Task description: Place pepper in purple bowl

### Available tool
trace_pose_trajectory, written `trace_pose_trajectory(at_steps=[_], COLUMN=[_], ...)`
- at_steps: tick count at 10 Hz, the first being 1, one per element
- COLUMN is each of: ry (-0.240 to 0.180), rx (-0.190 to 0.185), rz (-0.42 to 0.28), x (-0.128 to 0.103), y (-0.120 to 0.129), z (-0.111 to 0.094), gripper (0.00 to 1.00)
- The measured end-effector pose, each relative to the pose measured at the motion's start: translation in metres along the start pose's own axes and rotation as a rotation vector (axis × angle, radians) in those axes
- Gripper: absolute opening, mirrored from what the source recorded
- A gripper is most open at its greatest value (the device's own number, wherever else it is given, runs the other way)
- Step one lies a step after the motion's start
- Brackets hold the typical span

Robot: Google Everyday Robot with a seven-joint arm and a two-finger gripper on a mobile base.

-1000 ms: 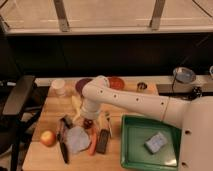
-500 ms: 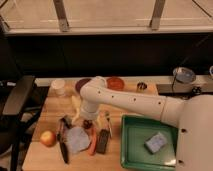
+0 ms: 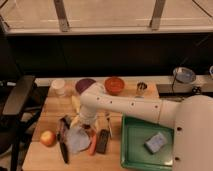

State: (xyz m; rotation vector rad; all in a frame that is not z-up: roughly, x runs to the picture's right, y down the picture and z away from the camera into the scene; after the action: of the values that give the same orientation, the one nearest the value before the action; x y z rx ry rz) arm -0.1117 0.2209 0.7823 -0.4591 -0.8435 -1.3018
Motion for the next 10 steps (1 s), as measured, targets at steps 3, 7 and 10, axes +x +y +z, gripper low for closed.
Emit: trace_pose_trajectory(at_steps=[3,7,10], ry=[0.002,-0.018,-0.043], rx=[0.053,0.095,0.114], rz=[0.026,0.039,0.043], x=[-0.004,-0.009,-0.013], y=[0.018,0.030,0.030], z=[-0.001,0.010,0.023], gripper=[0.80,0.80,0.80])
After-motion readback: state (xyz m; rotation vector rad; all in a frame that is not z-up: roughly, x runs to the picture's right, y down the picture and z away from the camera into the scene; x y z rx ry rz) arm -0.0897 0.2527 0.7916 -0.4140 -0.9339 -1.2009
